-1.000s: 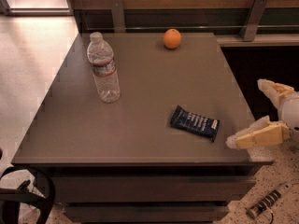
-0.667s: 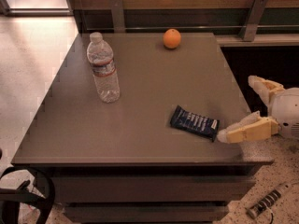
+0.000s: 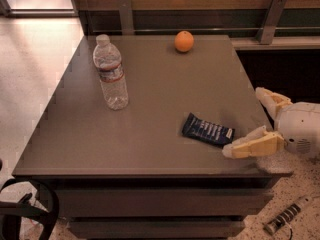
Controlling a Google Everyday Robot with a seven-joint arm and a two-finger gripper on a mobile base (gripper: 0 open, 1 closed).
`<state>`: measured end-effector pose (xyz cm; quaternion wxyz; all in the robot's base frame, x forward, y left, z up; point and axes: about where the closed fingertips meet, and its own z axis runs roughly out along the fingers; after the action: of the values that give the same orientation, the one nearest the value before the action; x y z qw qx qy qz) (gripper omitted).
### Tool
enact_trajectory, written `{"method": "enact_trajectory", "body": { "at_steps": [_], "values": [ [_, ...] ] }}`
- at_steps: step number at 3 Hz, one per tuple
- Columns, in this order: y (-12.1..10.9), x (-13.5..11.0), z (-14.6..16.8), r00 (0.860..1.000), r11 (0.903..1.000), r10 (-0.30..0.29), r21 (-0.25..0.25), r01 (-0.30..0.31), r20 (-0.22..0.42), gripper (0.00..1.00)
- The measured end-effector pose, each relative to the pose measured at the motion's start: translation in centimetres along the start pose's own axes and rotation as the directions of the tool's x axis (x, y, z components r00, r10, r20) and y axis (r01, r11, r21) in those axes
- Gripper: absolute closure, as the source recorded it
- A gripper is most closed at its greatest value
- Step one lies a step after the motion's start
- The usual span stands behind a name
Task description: Move rxbar blueberry near orange
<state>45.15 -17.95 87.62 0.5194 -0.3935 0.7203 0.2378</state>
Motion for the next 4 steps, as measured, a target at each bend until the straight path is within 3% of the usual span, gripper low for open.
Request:
{"method": "enact_trajectory", "body": {
  "at_steps": [2, 4],
  "values": [
    [1.7, 2.0, 3.8, 0.999, 0.9998, 0.017, -0.01, -0.017, 0.047, 0.0],
    [2.7, 4.9, 6.7, 1.0, 0.9999, 0.012, 0.01, -0.012, 0.0, 0.03]
  ]
}}
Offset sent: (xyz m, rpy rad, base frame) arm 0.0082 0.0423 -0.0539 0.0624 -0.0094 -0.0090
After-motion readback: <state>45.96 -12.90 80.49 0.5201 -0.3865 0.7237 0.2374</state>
